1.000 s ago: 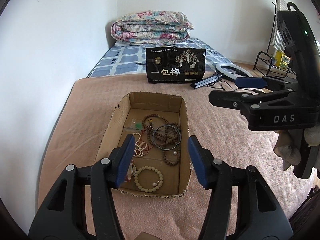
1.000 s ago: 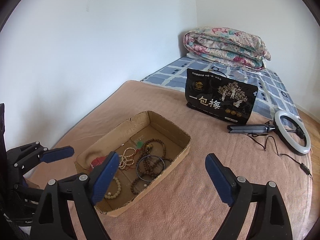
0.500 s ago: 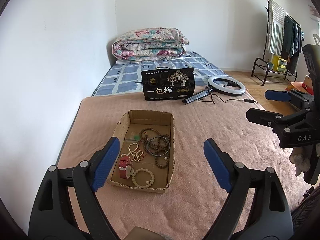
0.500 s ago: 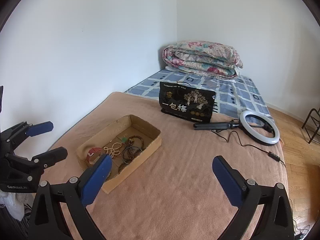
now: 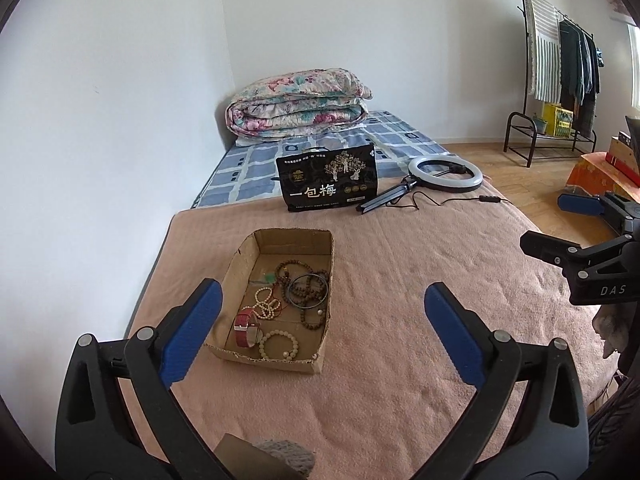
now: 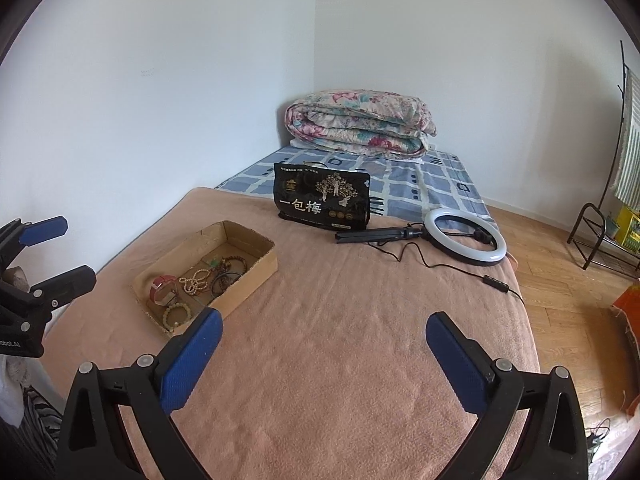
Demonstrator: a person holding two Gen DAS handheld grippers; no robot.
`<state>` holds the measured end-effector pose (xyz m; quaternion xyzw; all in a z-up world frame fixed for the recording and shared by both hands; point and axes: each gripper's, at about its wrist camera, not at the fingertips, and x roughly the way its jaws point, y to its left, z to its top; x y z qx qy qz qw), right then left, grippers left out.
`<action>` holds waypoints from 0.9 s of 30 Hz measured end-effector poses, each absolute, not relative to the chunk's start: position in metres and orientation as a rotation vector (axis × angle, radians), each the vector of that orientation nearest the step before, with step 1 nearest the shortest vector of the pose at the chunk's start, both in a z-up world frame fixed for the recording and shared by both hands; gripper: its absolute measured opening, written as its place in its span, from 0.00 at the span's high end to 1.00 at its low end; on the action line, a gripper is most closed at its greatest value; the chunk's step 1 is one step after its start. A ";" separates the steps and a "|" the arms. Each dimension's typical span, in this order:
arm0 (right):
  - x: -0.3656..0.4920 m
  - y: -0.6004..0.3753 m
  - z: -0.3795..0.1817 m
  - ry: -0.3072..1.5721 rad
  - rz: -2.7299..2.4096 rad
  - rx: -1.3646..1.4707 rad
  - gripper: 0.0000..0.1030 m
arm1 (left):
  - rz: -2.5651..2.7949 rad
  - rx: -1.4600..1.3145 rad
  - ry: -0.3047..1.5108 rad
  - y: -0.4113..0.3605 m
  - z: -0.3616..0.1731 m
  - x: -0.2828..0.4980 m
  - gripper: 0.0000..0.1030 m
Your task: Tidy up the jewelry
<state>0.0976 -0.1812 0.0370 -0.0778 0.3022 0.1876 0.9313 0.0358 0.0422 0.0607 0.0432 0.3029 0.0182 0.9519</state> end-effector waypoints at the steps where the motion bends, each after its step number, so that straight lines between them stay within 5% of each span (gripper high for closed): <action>1: 0.098 -0.184 0.036 0.617 0.374 -0.156 0.00 | 0.038 0.086 0.613 0.041 0.061 0.035 0.00; 27: 0.111 -0.210 0.011 0.600 0.298 -0.104 0.00 | 0.133 0.050 0.595 0.065 0.043 0.045 0.00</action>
